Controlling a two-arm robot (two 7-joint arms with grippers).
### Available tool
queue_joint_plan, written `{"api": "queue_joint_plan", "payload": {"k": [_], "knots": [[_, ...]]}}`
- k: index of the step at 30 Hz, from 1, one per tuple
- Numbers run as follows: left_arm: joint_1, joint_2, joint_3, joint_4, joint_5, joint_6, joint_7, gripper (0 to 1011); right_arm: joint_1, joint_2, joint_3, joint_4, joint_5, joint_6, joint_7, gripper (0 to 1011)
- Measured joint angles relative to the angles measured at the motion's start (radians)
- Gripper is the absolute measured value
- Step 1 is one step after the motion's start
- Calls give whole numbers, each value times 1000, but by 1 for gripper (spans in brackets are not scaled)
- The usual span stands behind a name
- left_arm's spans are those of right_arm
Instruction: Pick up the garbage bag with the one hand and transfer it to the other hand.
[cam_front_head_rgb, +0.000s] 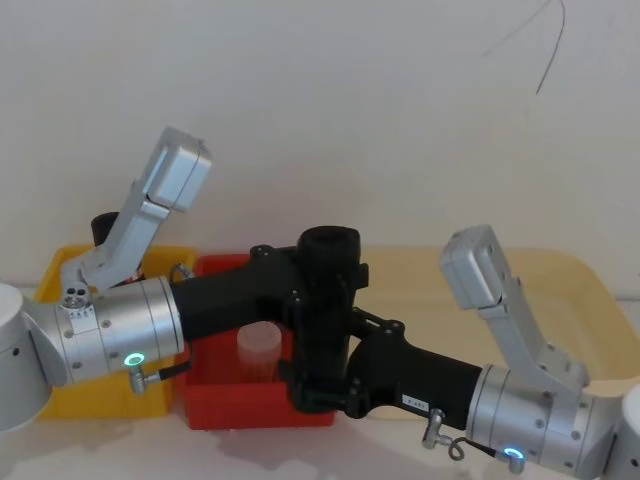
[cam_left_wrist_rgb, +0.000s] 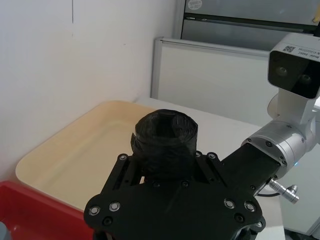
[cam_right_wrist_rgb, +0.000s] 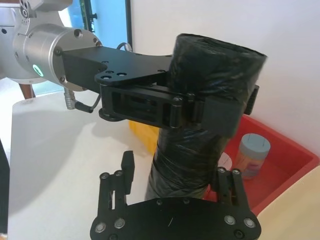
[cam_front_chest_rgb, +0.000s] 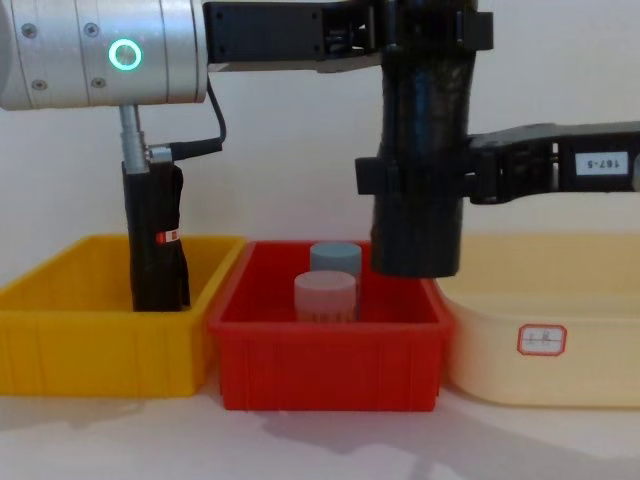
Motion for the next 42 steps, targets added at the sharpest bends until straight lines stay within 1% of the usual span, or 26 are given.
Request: {"api": "queue_joint_plan", "payload": {"k": [4, 15, 17, 18, 22, 23, 24, 25, 26, 27, 28, 29, 31, 33, 34, 38, 42], "knots": [[0, -1, 2, 0, -1, 0, 2, 359, 2, -2, -2, 1, 2, 1, 1, 754], [1, -2, 4, 2, -3, -1, 5, 363, 3, -2, -5, 1, 7, 1, 0, 679], [2, -3, 5, 2, -3, -1, 6, 416, -1, -1, -3, -1, 10, 0, -3, 663], [2, -3, 5, 2, -3, -2, 6, 471, -4, 0, -1, -3, 12, 0, -6, 655], [2, -3, 6, 2, -3, -2, 6, 546, -11, 3, 5, -8, 14, -3, -17, 620], [2, -3, 6, 2, -3, -2, 6, 605, -15, 5, 8, -11, 15, -4, -24, 610], [2, -3, 6, 2, -3, -2, 7, 623, -16, 6, 10, -13, 15, -4, -26, 596], [2, -3, 6, 2, -3, -2, 7, 682, -20, 8, 14, -15, 16, -5, -34, 583], [2, -3, 6, 2, -3, -2, 7, 696, -23, 9, 16, -17, 16, -6, -37, 577], [2, -3, 6, 2, -3, -2, 7, 741, -28, 12, 22, -19, 17, -6, -45, 571], [2, -3, 6, 2, -3, -2, 7, 741, -28, 12, 22, -19, 17, -6, -45, 561], [2, -3, 6, 2, -3, -2, 7, 798, -33, 15, 27, -21, 17, -7, -54, 552], [2, -3, 6, 2, -4, -2, 7, 853, -39, 19, 34, -25, 18, -7, -66, 537], [2, -3, 6, 2, -4, -2, 7, 881, -44, 23, 40, -27, 18, -7, -74, 530], [2, -3, 6, 2, -4, -2, 7, 935, -47, 27, 45, -28, 18, -7, -81, 530], [2, -3, 6, 1, -4, -2, 7, 1002, -56, 38, 60, -31, 18, -7, -102, 530], [2, -2, 6, 1, -4, -2, 7, 1002, -59, 47, 72, -31, 18, -6, -118, 530]]}}
